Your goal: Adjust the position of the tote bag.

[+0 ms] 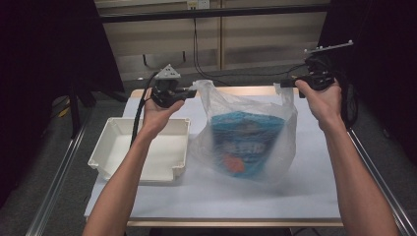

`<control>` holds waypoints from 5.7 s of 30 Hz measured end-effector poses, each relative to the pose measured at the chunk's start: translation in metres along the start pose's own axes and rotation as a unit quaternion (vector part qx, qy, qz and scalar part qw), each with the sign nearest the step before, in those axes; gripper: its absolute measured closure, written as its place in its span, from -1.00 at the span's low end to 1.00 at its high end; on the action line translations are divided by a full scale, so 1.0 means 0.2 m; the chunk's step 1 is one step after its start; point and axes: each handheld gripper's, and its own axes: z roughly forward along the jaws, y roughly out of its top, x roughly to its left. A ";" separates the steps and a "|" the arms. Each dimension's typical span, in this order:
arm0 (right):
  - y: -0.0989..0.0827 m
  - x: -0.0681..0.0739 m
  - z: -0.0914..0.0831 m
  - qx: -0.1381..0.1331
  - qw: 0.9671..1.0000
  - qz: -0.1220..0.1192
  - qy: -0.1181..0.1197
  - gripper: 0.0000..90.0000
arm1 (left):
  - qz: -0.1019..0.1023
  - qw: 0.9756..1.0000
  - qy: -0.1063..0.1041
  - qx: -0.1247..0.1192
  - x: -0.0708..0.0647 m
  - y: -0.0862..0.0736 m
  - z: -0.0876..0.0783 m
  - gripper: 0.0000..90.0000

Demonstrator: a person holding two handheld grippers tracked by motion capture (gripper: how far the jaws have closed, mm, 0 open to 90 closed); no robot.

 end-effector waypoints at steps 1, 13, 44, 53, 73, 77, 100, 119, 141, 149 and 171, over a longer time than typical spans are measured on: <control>0.00 0.00 -0.02 -0.011 1.000 -0.002 0.001 1.00 | 0.004 1.000 0.003 -0.005 0.00 0.02 -0.02 1.00; 0.01 -0.01 -0.25 -0.082 0.996 -0.007 0.015 1.00 | 0.030 0.997 0.011 -0.072 -0.04 0.20 -0.24 1.00; -0.17 0.12 -0.67 -0.196 0.978 -0.049 0.059 1.00 | 0.102 0.985 -0.024 -0.135 -0.31 0.20 -0.67 1.00; -0.28 0.15 -0.66 -0.195 0.977 -0.055 0.071 1.00 | 0.066 0.987 -0.059 -0.132 -0.30 0.06 -0.62 1.00; -0.54 0.12 -0.57 -0.209 0.972 -0.024 0.107 1.00 | 0.021 0.988 -0.085 -0.128 -0.31 -0.21 -0.55 1.00; -0.58 0.14 -0.57 -0.215 0.971 -0.028 0.102 1.00 | 0.025 0.988 -0.087 -0.123 -0.34 -0.25 -0.54 1.00; -0.87 0.12 -0.47 -0.174 0.980 -0.010 0.100 1.00 | 0.017 0.995 -0.085 -0.054 -0.30 -0.50 -0.51 1.00; -1.05 0.00 -0.31 -0.092 0.992 0.012 0.080 1.00 | 0.013 0.997 -0.075 0.019 -0.23 -0.63 -0.42 1.00; -1.12 -0.04 -0.09 -0.015 0.997 0.014 0.069 1.00 | -0.003 0.995 -0.045 0.086 -0.19 -0.75 -0.29 1.00; -1.13 -0.05 -0.01 0.015 0.998 0.012 0.065 1.00 | -0.009 0.993 -0.041 0.108 -0.16 -0.79 -0.26 1.00; -1.22 -0.09 0.15 0.096 0.995 -0.018 0.011 1.00 | 0.013 0.986 -0.032 0.161 -0.19 -0.85 -0.17 1.00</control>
